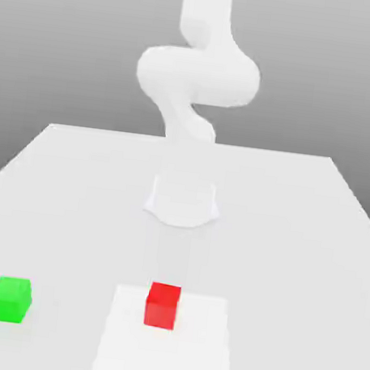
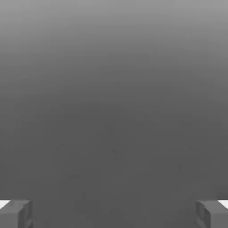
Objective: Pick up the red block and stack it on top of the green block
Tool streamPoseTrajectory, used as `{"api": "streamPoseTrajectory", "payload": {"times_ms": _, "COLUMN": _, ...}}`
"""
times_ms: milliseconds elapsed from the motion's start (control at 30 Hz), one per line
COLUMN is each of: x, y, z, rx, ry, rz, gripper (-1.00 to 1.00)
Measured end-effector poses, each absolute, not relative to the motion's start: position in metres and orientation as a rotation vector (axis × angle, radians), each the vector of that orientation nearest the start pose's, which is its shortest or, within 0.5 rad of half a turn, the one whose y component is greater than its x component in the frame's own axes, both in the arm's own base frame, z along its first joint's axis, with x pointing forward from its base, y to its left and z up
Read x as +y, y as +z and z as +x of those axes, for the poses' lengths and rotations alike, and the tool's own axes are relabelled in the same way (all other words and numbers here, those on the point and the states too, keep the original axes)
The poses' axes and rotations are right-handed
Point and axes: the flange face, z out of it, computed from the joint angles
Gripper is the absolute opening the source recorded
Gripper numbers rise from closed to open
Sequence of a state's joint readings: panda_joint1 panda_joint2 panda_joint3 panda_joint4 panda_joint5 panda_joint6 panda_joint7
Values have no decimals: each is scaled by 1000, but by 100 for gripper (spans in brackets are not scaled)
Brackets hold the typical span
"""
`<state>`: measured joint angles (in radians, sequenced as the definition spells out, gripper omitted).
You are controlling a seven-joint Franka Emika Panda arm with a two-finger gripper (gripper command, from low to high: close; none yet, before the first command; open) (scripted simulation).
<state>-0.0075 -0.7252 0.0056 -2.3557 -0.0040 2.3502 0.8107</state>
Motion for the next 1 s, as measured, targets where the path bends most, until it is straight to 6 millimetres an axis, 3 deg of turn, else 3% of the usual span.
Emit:
{"api": "streamPoseTrajectory", "payload": {"times_ms": 133, "x": -2, "y": 562, "z": 418, "rx": 1144, "ry": -766, "rz": -2590, "gripper": 0}}
{"api": "streamPoseTrajectory", "payload": {"times_ms": 300, "x": -7, "y": 437, "z": 436, "rx": 1230, "ry": -532, "rz": -2690, "gripper": 0}}
{"api": "streamPoseTrajectory", "payload": {"times_ms": 433, "x": -10, "y": 336, "z": 423, "rx": 1296, "ry": -323, "rz": -2757, "gripper": 0}}
{"api": "streamPoseTrajectory", "payload": {"times_ms": 533, "x": -12, "y": 261, "z": 396, "rx": 1346, "ry": -143, "rz": -2798, "gripper": 0}}
{"api": "streamPoseTrajectory", "payload": {"times_ms": 600, "x": -12, "y": 222, "z": 376, "rx": 1372, "ry": -43, "rz": -2814, "gripper": 0}}
{"api": "streamPoseTrajectory", "payload": {"times_ms": 833, "x": -12, "y": 150, "z": 367, "rx": 1382, "ry": 0, "rz": -2821, "gripper": 0}}
{"api": "streamPoseTrajectory", "payload": {"times_ms": 867, "x": -12, "y": 145, "z": 366, "rx": 1382, "ry": 0, "rz": -2821, "gripper": -100}}
{"api": "streamPoseTrajectory", "payload": {"times_ms": 1000, "x": -12, "y": 145, "z": 366, "rx": 1382, "ry": -1, "rz": -2821, "gripper": -100}}
